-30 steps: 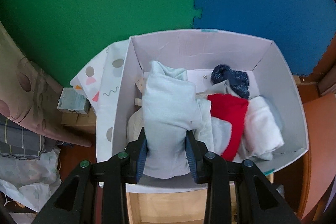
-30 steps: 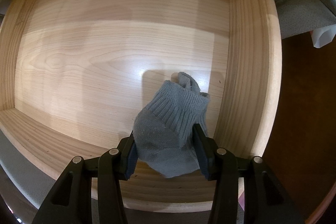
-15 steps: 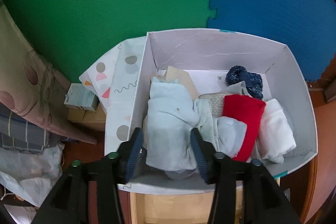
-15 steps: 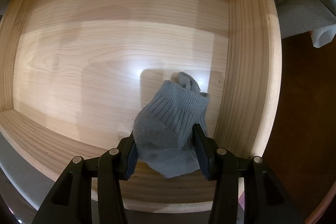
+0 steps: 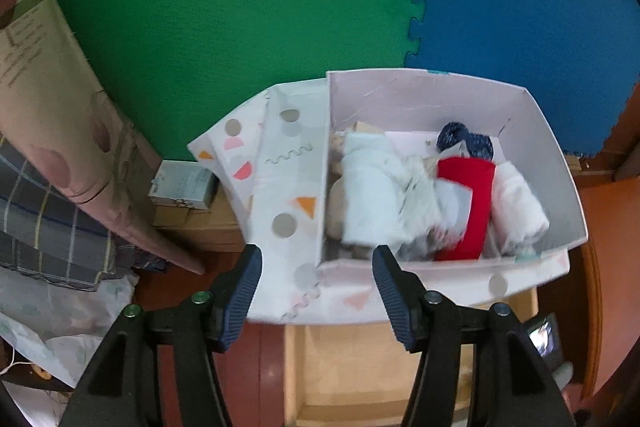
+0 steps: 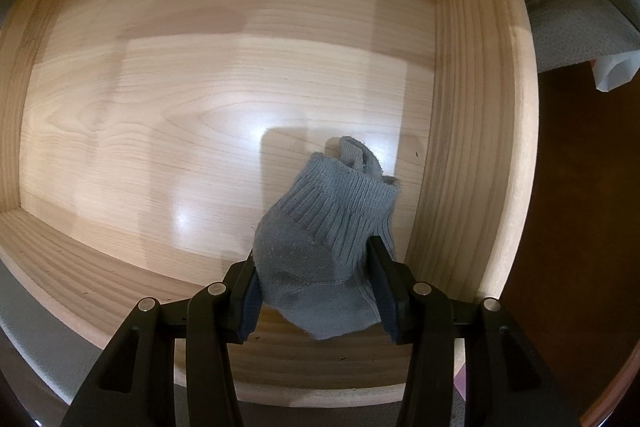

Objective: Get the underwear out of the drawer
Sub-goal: 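Withdraw the empty left tool back over the empty drawer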

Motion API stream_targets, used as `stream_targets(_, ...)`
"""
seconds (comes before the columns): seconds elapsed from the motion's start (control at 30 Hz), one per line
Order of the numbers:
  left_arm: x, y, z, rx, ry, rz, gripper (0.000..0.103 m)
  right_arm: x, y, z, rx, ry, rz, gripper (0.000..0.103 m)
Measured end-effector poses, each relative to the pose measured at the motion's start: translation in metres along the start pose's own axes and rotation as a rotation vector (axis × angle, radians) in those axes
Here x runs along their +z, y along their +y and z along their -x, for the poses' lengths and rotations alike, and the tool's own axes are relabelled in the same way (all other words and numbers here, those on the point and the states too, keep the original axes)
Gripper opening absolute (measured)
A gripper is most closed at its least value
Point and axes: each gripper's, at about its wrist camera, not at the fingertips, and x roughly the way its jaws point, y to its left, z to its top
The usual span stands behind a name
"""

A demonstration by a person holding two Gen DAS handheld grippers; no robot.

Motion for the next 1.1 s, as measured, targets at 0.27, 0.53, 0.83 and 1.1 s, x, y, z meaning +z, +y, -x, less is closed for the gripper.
stream_targets(0.27, -0.062, 0.015, 0.008, 0.075, -0.023, -0.035, 0.059, 0.001, 0.001, 0.003, 0.001, -0.002, -0.004, 0.044)
stream_targets(0.53, -0.132, 0.012, -0.031, 0.031, 0.031, 0.063, 0.059, -0.001, -0.004, 0.003, 0.009, -0.009, -0.004, 0.043)
stream_targets(0.83, -0.182, -0.006, -0.083, 0.021, 0.104, 0.138, 0.059, -0.002, -0.005, 0.006, 0.011, -0.014, -0.009, 0.042)
stream_targets(1.1, -0.206, -0.02, -0.109, 0.018, 0.138, 0.136, 0.059, -0.001, -0.006, 0.007, 0.018, -0.021, -0.013, 0.041)
